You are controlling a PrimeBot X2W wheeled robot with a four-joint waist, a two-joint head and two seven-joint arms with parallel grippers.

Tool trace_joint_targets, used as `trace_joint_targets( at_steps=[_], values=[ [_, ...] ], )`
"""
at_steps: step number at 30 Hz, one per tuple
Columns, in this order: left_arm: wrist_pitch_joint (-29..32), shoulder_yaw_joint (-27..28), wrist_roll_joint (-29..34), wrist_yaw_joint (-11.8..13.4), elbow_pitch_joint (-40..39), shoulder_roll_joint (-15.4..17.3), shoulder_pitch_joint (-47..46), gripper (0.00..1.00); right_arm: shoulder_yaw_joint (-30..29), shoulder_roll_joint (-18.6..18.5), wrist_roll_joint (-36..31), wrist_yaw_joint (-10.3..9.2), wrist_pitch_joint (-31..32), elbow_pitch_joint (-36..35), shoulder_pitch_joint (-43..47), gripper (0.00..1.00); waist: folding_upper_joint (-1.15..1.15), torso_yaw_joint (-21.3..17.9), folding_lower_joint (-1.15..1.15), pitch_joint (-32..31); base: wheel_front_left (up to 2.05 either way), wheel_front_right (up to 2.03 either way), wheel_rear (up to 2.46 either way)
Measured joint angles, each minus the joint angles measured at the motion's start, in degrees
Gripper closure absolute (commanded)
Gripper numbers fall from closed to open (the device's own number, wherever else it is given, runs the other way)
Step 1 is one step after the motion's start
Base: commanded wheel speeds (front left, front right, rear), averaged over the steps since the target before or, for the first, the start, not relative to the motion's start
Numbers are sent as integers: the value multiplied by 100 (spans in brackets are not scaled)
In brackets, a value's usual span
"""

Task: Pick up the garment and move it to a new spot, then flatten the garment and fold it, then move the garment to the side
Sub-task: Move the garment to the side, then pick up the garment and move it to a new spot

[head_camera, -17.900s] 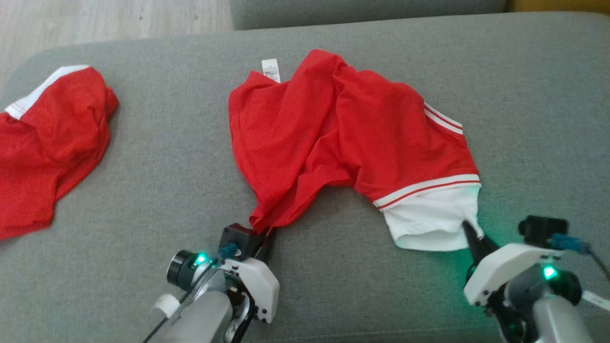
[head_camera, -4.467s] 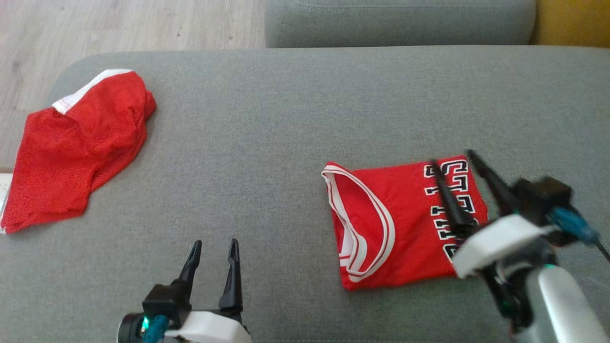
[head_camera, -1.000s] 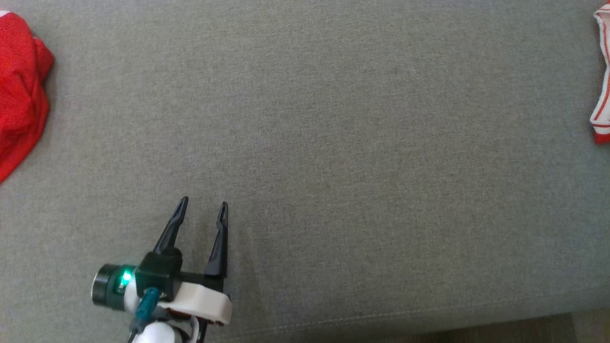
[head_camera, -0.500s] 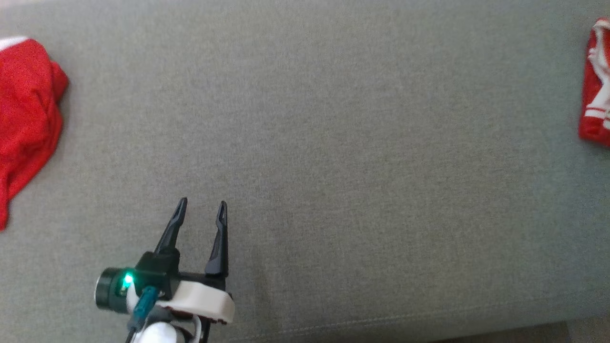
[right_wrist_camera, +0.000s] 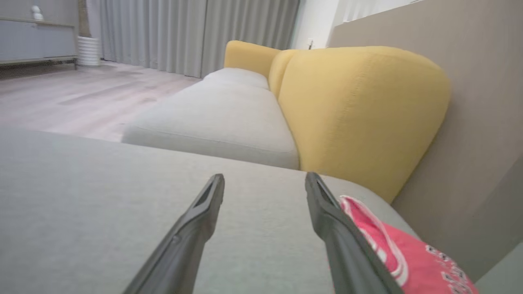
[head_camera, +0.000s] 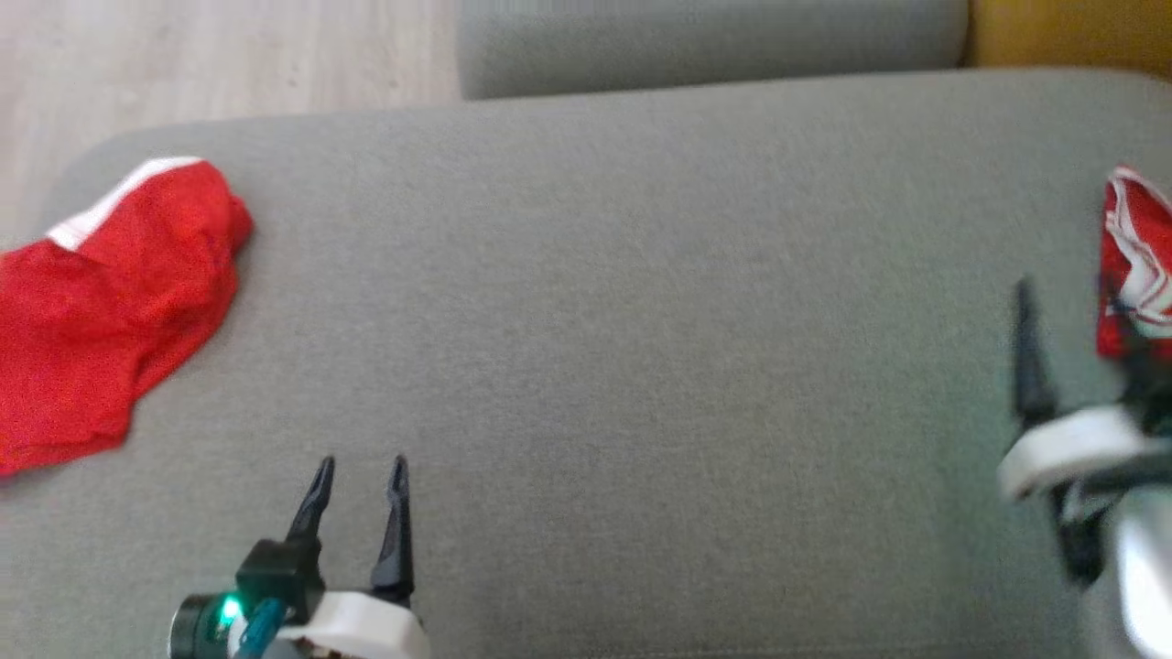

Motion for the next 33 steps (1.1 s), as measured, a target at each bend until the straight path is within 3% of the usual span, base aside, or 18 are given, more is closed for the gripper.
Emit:
trace_joint_targets(
  at_steps=[4,10,18,33],
  values=[
    [0,55,0,-9,89,0,152,0,178,490,82,0,70,-571,897,0,0,182,0,-216,0,0,0],
    [0,162,1,-56,204,-2,207,0,198,780,198,0,-119,-811,1701,0,0,319,0,-422,0,0,0],
    [0,237,2,-96,232,-3,213,0,276,797,688,0,-301,-715,2115,0,0,257,0,-490,0,0,0],
    [0,232,3,-159,264,-5,211,0,343,798,784,0,-342,-705,2103,0,0,249,0,-456,0,0,0]
  ],
)
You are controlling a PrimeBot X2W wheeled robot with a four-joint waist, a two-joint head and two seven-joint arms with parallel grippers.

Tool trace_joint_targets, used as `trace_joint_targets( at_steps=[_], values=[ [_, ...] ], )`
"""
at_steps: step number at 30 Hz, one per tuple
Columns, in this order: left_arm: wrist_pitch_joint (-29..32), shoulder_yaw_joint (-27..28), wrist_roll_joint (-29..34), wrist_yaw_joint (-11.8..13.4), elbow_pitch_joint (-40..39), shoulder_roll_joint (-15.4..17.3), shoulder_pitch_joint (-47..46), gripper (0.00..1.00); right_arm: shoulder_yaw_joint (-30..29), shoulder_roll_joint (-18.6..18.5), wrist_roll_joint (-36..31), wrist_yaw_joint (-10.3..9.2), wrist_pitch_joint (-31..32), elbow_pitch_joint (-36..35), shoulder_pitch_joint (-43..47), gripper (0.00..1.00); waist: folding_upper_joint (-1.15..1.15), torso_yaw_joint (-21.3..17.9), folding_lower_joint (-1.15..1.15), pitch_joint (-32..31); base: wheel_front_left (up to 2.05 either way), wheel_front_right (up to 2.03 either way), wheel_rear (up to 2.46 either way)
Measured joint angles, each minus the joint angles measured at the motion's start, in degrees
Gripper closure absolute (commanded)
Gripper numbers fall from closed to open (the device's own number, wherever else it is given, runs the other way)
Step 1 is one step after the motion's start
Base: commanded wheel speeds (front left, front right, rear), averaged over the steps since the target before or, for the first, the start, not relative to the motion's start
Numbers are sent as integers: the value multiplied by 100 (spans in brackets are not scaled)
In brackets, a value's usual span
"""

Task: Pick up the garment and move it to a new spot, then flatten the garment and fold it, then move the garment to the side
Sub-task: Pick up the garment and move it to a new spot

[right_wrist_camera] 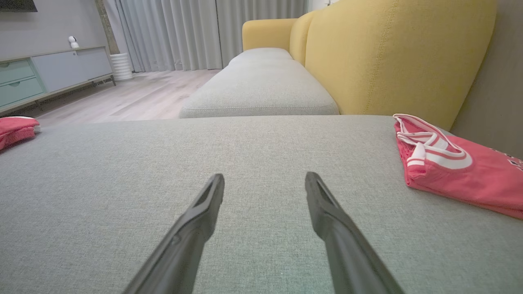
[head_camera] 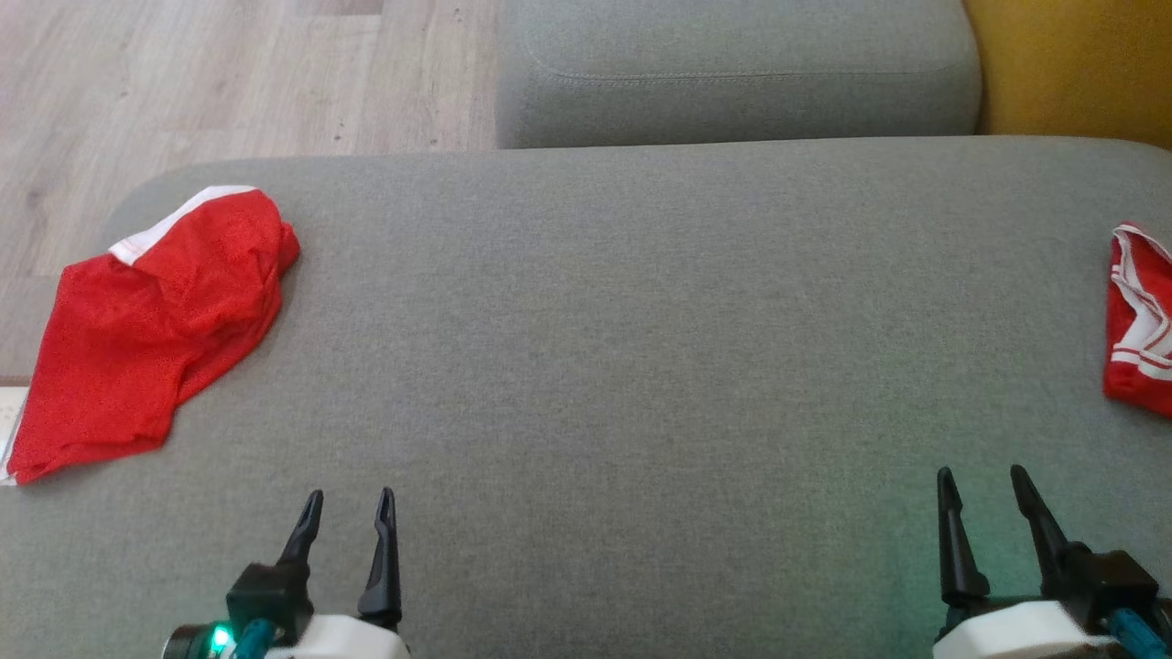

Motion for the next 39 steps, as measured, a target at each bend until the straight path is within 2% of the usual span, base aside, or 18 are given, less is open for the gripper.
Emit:
trace_joint_targets(
  at_steps=[6,11,16,24,26,33,39],
  values=[
    [0,-8,0,-21,4,0,-2,0,8,0,0,0,0,-44,1,0,0,118,0,10,0,0,0],
    [0,-76,0,-43,25,-1,-13,0,-8,0,2,0,0,-71,13,0,0,419,0,5,0,0,0],
    [0,-187,-2,-26,83,-3,-11,0,97,0,22,0,0,-74,26,0,0,964,0,-19,0,0,0],
    [0,13,-57,18,74,3,332,0,431,4,58,0,0,-47,23,0,0,2072,0,-74,0,0,0],
    [0,24,-57,20,56,4,395,0,459,7,57,0,0,-31,19,0,0,2229,0,-81,0,0,0],
    [1,280,-256,-23,-212,0,86,0,472,8,-116,0,0,-45,-10,0,0,2246,0,183,0,0,0],
    [0,786,-426,-290,9,57,-1452,0,246,5,-636,0,-1,-205,-435,0,0,2024,1,901,0,0,0]
  ],
)
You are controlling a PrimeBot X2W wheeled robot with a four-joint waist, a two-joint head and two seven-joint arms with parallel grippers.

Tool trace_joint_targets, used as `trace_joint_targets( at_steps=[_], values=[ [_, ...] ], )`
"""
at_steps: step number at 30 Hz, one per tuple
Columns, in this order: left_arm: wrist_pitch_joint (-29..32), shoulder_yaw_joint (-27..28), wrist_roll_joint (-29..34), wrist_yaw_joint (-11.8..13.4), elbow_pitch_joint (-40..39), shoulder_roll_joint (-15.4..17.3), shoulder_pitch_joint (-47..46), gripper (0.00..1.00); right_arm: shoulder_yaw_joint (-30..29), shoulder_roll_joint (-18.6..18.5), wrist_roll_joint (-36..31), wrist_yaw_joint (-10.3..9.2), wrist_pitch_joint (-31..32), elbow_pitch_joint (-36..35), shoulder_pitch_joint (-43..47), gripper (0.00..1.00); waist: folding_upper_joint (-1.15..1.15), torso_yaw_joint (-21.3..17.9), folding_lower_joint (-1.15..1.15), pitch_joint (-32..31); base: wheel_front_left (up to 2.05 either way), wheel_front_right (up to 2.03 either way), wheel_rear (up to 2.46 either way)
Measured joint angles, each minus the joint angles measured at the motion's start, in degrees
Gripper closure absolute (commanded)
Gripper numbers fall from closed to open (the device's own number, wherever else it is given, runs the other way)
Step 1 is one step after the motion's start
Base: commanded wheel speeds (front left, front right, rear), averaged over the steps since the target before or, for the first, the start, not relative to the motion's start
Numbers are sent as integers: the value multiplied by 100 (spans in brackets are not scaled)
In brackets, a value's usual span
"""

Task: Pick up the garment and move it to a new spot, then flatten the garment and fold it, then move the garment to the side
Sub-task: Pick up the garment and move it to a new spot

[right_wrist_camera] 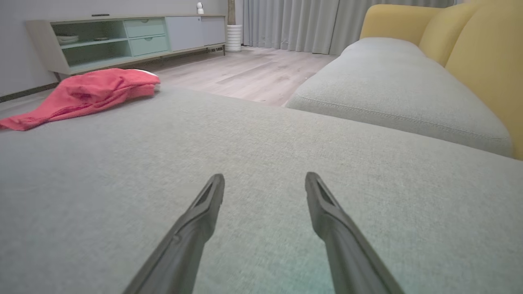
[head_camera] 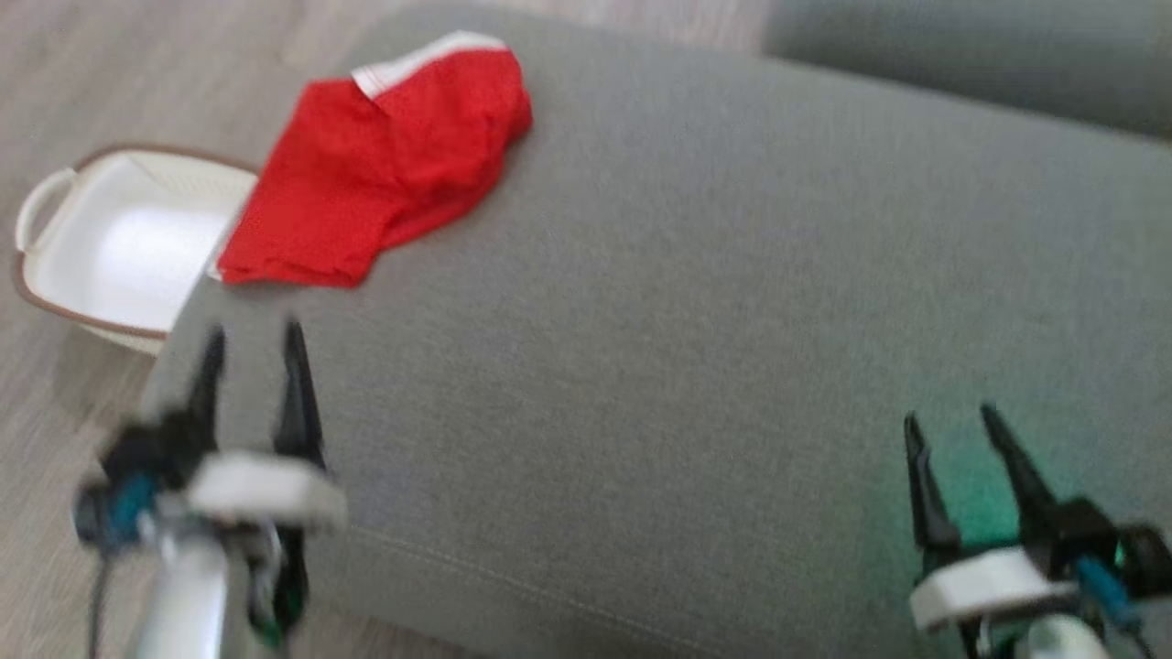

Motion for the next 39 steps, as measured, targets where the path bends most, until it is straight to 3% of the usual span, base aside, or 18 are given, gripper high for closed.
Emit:
trace_joint_targets(
  at_steps=[5,6,12,22,24,31,39],
  values=[
    [97,300,-290,-115,768,216,-1748,0,-75,-116,-294,0,4,-258,-683,0,0,-190,1,800,0,0,0],
    [97,300,-290,-115,768,216,-1748,0,-75,-116,-294,0,4,-258,-683,0,0,-190,1,800,0,0,0],
    [656,354,-552,-208,2075,297,-3588,0,-140,-593,-332,0,153,-615,-1206,0,0,-415,2,1772,0,0,0],
    [1171,475,-727,-47,4393,298,-5080,0,-52,-813,-240,1,325,-1547,-1360,0,0,-861,1,2696,0,0,0],
    [1169,464,-714,-54,4649,310,-5214,100,-79,-817,-214,1,341,-1559,-1428,0,0,-957,0,2718,0,0,0],
    [798,220,-560,-298,5163,492,-5372,100,-277,-655,-169,1,338,-1100,-1370,0,0,-1066,1,2305,0,0,0],
    [627,-337,-416,-794,4610,432,-5382,100,-198,-237,-127,1,160,-489,-922,0,0,-1061,0,1499,0,0,0]
  ],
)
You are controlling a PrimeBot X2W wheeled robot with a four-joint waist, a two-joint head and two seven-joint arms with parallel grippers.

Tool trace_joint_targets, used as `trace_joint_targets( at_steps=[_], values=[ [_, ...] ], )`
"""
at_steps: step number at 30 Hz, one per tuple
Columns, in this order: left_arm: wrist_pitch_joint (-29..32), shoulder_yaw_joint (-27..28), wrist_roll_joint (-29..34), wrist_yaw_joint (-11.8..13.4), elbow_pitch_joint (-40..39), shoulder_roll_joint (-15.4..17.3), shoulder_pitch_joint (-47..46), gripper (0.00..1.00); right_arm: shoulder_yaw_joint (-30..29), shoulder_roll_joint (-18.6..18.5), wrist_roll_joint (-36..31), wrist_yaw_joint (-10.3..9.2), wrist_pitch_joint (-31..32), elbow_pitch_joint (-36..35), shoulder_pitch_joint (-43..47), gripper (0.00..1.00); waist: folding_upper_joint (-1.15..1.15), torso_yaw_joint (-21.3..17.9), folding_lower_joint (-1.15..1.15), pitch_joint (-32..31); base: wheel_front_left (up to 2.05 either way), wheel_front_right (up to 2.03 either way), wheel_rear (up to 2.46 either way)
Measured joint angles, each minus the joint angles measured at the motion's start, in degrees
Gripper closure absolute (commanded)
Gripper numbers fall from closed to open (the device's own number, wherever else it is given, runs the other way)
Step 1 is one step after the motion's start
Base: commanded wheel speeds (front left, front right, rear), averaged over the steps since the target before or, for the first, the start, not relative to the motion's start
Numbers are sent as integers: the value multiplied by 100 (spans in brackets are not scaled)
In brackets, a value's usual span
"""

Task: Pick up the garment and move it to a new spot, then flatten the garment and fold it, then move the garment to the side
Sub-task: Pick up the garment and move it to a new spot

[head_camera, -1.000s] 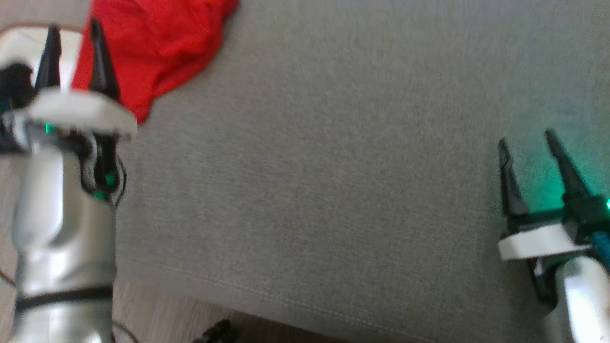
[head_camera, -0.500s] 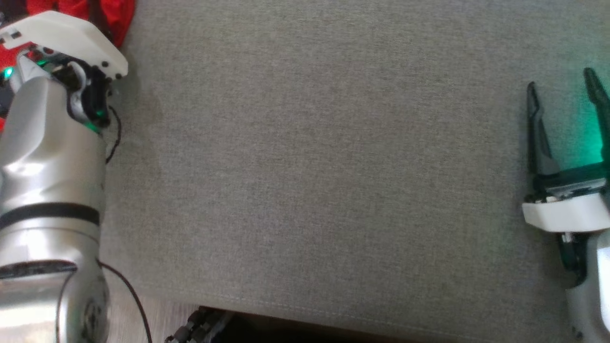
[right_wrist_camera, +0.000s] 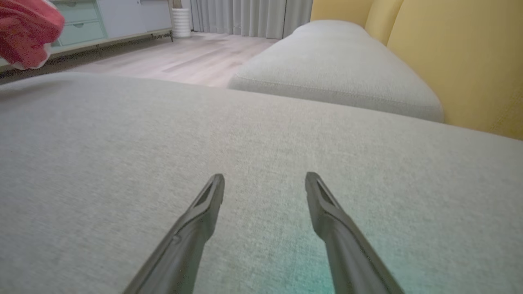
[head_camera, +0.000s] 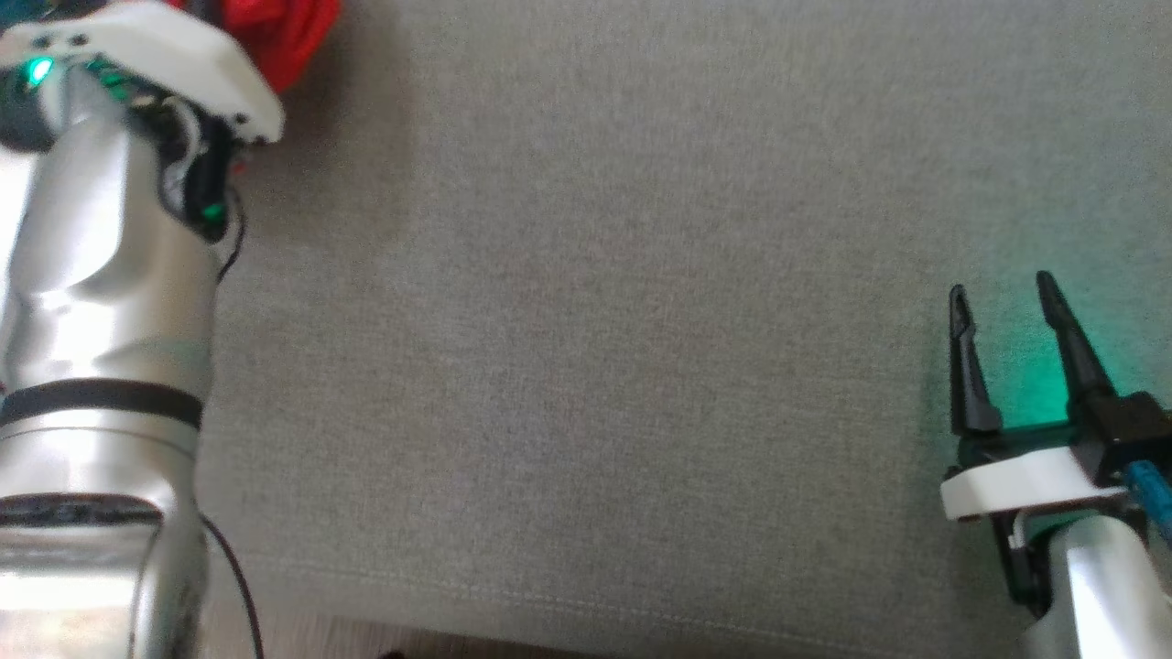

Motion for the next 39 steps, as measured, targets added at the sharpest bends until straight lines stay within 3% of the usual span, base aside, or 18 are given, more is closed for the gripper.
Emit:
trace_joint_targets(
  at_steps=[5,9,14,19,25,29,31,33,34,35,36,37,39],
  values=[
    [512,-631,-310,-74,-1112,-281,205,100,24,116,87,0,-97,263,8,0,0,-53,0,-540,0,0,0],
    [1367,-1460,-1459,-75,-2794,-433,989,100,23,178,145,-1,-157,424,87,0,0,-200,0,-877,0,0,0],
    [2464,-2051,-2494,-75,-4938,-269,2242,100,24,205,469,0,-160,532,94,0,0,-579,0,-1065,0,0,0],
    [3133,-2426,-3178,54,-6238,-291,3267,100,19,209,627,0,-169,528,107,0,0,-997,0,-1101,0,0,0],
    [3215,-2682,-3843,363,-6301,-425,4028,100,55,212,810,0,-169,533,189,0,0,-1473,0,-1038,0,0,0],
    [2835,-2410,-3820,748,-5478,-488,3985,100,127,212,875,0,-170,534,183,0,0,-1701,0,-952,0,0,0],
    [2716,-2271,-3815,824,-5189,-486,3935,100,158,212,876,0,-169,535,180,0,0,-1742,0,-927,0,0,0],
    [2250,-1992,-3599,1053,-4612,-488,3789,100,198,214,882,0,-169,538,178,0,0,-1804,0,-894,0,0,0],
    [2090,-1874,-3512,1132,-4318,-482,3685,93,200,214,882,0,-170,539,177,0,0,-1823,0,-880,0,0,0],
    [1935,-1775,-3478,1198,-4054,-486,3578,93,196,214,882,0,-170,541,177,0,0,-1832,0,-866,0,0,0],
    [1736,-1720,-3396,1255,-3797,-485,3466,68,193,214,882,0,-170,542,176,0,0,-1833,0,-855,0,0,0],
    [1540,-1695,-3276,1305,-3555,-485,3360,0,191,214,882,0,-170,553,172,0,0,-1826,0,-855,0,0,0],
    [1050,-1660,-2974,1321,-2976,-464,3142,0,188,214,880,0,-170,598,171,0,0,-1792,0,-889,0,0,0]
  ],
)
